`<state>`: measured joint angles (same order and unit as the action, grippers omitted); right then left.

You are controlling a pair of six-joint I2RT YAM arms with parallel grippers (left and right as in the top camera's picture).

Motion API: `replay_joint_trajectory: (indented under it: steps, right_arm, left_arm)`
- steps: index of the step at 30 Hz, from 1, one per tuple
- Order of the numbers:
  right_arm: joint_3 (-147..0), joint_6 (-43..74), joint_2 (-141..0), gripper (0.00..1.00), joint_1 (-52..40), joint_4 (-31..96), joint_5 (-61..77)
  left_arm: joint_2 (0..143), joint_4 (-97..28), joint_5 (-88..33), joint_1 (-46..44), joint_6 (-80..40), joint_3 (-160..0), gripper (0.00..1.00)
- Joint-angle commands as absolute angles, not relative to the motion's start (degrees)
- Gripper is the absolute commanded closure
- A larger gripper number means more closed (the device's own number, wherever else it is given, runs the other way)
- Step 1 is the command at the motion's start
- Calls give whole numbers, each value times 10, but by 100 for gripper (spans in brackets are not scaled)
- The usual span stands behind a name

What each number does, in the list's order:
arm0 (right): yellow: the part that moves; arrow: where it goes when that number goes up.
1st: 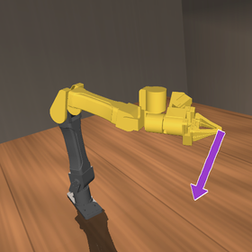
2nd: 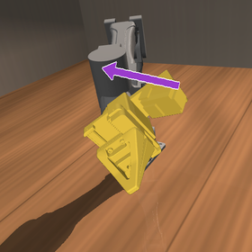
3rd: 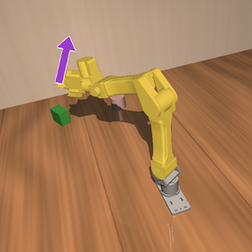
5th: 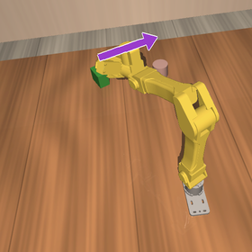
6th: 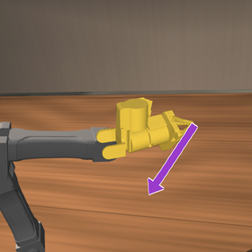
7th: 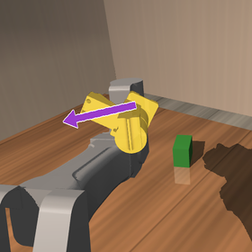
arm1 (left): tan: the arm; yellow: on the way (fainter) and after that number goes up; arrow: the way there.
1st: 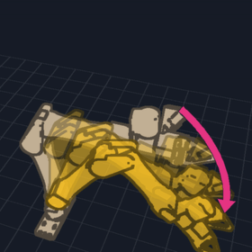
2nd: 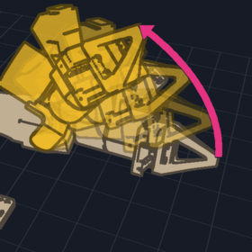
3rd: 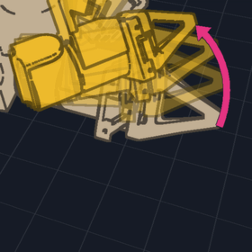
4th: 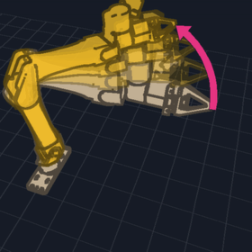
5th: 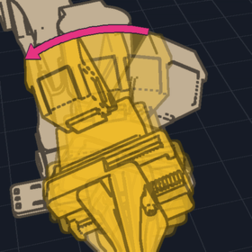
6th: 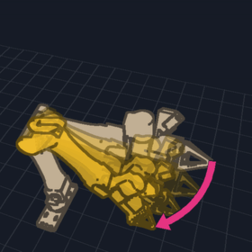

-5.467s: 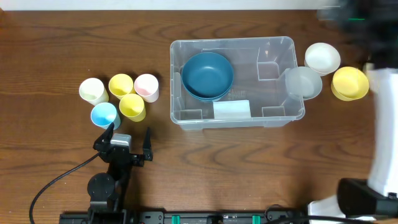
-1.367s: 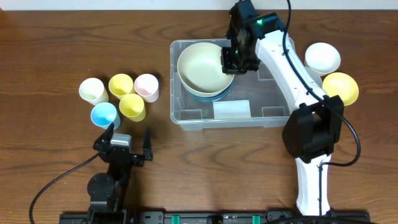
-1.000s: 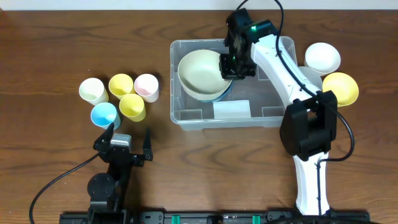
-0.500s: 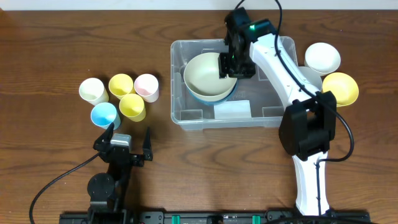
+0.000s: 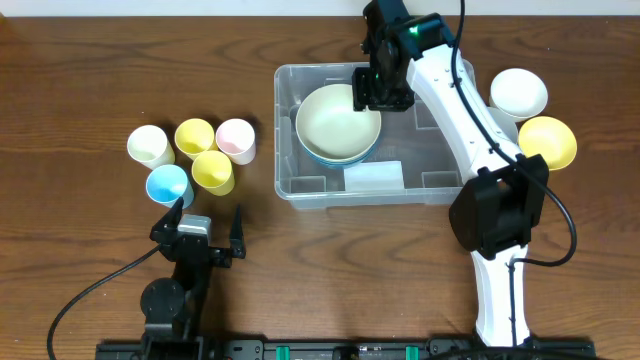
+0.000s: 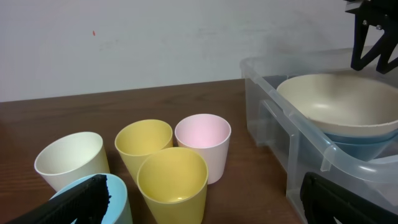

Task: Pack container
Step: 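Place the cream bowl onto the teal stack and open the gripper, then move the right gripper to the yellow bowl and grasp it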

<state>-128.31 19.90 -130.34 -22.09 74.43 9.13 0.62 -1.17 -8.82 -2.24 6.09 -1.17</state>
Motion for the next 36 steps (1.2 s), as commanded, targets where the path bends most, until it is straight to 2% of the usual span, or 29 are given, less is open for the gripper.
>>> replay_joint_trajectory:
  steps: [1,9,14,16,18,28,36]
  right_arm:
    - [-1288,197,-1289,48,-229,745,90]
    - [-1280,198,-1289,52,-236,743,34]
    - [-1300,233,-1265,45,-221,759,-112]
    - [-1315,233,-1239,19,-196,771,-128]
    - [-1320,236,-1211,1,-160,777,-134]
    - [-1280,371,-1180,2,81,883,-123]
    - [-1083,340,-1180,4,180,781,-67]
  left_arm:
    - [3,-32,-99,-19,66,-2,2]
    - [3,-32,-99,-19,66,-2,2]
    - [3,-32,-99,-19,66,-2,2]
    - [3,-32,-99,-19,66,-2,2]
    - [3,-32,-99,-19,66,-2,2]
    - [3,-32,-99,-19,66,-2,2]
    - [3,-32,-99,-19,66,-2,2]
